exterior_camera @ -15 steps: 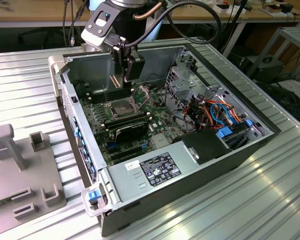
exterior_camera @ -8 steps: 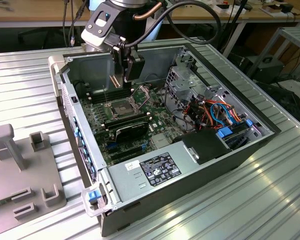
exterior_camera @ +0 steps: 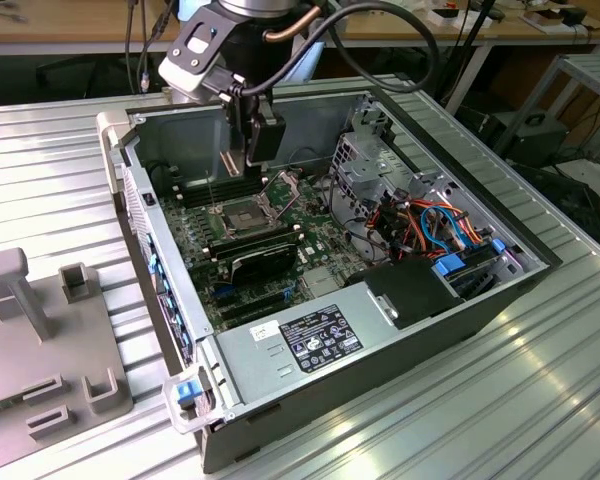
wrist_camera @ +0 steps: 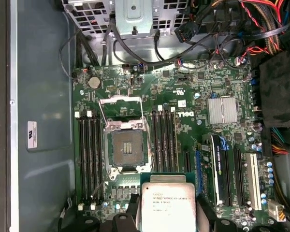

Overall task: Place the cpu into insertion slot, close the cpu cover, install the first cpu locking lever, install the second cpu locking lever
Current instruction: 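Place the cpu into insertion slot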

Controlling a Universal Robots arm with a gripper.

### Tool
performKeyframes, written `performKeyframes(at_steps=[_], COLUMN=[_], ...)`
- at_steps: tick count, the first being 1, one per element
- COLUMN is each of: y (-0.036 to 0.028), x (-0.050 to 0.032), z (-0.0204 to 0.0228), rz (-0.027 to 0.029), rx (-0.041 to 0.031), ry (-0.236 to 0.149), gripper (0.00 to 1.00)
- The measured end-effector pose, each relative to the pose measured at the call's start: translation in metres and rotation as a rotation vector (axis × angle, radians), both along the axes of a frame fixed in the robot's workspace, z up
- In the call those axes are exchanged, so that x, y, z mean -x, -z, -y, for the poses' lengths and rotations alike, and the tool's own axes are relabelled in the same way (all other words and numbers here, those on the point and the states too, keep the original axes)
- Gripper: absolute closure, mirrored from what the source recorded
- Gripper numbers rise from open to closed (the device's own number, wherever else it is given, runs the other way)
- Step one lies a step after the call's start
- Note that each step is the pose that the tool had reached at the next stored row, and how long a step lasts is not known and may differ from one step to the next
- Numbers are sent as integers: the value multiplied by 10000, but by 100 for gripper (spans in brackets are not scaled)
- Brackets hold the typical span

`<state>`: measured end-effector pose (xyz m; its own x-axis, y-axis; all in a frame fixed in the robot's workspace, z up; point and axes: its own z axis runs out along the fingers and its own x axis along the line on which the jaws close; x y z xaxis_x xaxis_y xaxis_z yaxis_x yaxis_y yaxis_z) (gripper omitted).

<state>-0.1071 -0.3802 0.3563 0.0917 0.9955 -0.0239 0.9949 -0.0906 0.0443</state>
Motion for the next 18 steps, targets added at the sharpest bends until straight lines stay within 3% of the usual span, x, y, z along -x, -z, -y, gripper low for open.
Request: performKeyframes(at_steps=[15,17,18], y=[15,51,81], x=[-4,-33,-52], z=[-1,-18,-46], rz=[2,1,0], rx=[6,9,15], ry=[138,162,164], gripper=[45,45,45])
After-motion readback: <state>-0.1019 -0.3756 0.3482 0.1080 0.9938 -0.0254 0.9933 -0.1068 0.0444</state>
